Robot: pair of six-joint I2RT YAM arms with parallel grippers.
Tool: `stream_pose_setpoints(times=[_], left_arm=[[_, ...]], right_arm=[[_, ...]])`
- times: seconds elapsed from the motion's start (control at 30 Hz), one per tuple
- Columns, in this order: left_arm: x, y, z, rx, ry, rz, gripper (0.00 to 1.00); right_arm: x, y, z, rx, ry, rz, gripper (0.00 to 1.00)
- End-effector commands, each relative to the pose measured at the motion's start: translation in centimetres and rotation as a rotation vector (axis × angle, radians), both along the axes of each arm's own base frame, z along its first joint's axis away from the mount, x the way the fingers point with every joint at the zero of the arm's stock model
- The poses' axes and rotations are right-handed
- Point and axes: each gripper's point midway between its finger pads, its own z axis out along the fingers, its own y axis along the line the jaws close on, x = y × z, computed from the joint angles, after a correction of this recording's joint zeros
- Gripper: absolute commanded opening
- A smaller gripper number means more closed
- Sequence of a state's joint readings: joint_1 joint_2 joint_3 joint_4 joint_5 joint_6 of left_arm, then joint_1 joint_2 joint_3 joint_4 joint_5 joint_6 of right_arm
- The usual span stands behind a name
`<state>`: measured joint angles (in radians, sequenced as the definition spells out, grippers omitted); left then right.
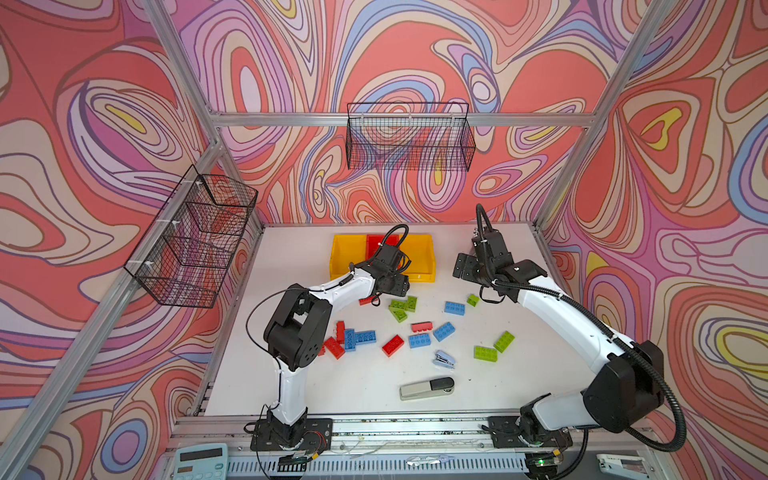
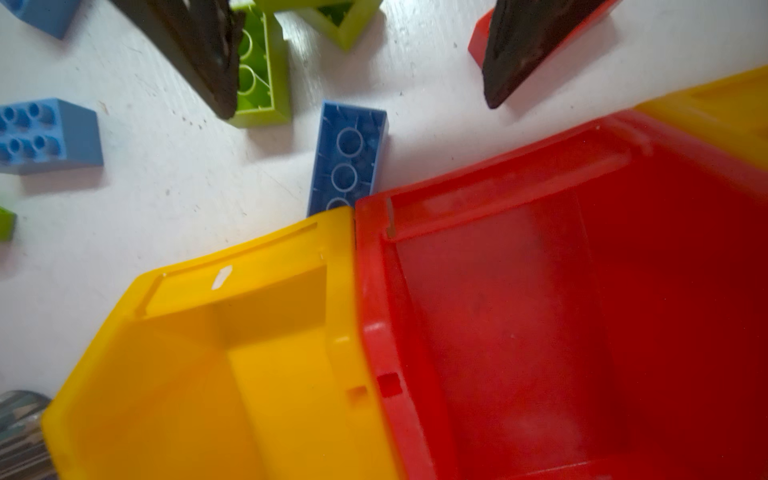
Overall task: Sort the legos into containers by color
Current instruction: 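Reach the left gripper toward the blue brick by the bins while the right arm rises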
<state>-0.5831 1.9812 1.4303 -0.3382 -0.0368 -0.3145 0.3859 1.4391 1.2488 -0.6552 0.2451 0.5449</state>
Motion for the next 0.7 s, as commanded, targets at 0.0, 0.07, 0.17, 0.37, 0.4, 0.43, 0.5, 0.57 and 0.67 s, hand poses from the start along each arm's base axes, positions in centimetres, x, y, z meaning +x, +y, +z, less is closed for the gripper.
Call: stream_pose_setpoints(times=[0.0,0.07,0.17,0.37,0.4,0.43,0.5,0.57,0.67], left_arm=[[-0.1,0.5,-1.3,0.078,0.045,-0.005,0.75],[0.3,0.2,-1.7,0.086,0.049,-0.013,0.74],[1.0,0.0,-2.4,0.103,0.059,-0.014,0.73],[1.9,-0.8,-3.8,0.106,0.092,-0.017,0.69],[2.1,-1.0,-3.8,0.104,0.093,-0.018,0.69],[2.1,-1.0,-4.1,0.105,0.100,-0.016,0.68],[2.3,-1.2,-4.4,0.101,0.112,-0.016,0.65],[2.1,-1.2,-4.7,0.100,0.128,-0.015,0.63],[1.5,-1.1,-4.9,0.091,0.149,-0.008,0.58]], right_arm=[[-1.0,-1.0,0.4,-0.008,0.007,-0.045,0.98],[-1.0,-1.1,0.4,-0.010,0.008,-0.049,0.98],[-0.9,-1.2,0.2,-0.018,0.013,-0.053,0.98],[-0.6,-1.3,0.5,-0.026,0.014,-0.062,0.98],[-0.6,-1.3,0.6,-0.028,0.012,-0.063,0.99],[-0.6,-1.3,0.6,-0.028,0.013,-0.065,0.98],[-0.6,-1.4,0.7,-0.029,0.011,-0.068,0.98],[-0.7,-1.6,0.8,-0.034,0.010,-0.071,0.98],[-0.8,-1.8,1.0,-0.039,0.003,-0.081,0.98]])
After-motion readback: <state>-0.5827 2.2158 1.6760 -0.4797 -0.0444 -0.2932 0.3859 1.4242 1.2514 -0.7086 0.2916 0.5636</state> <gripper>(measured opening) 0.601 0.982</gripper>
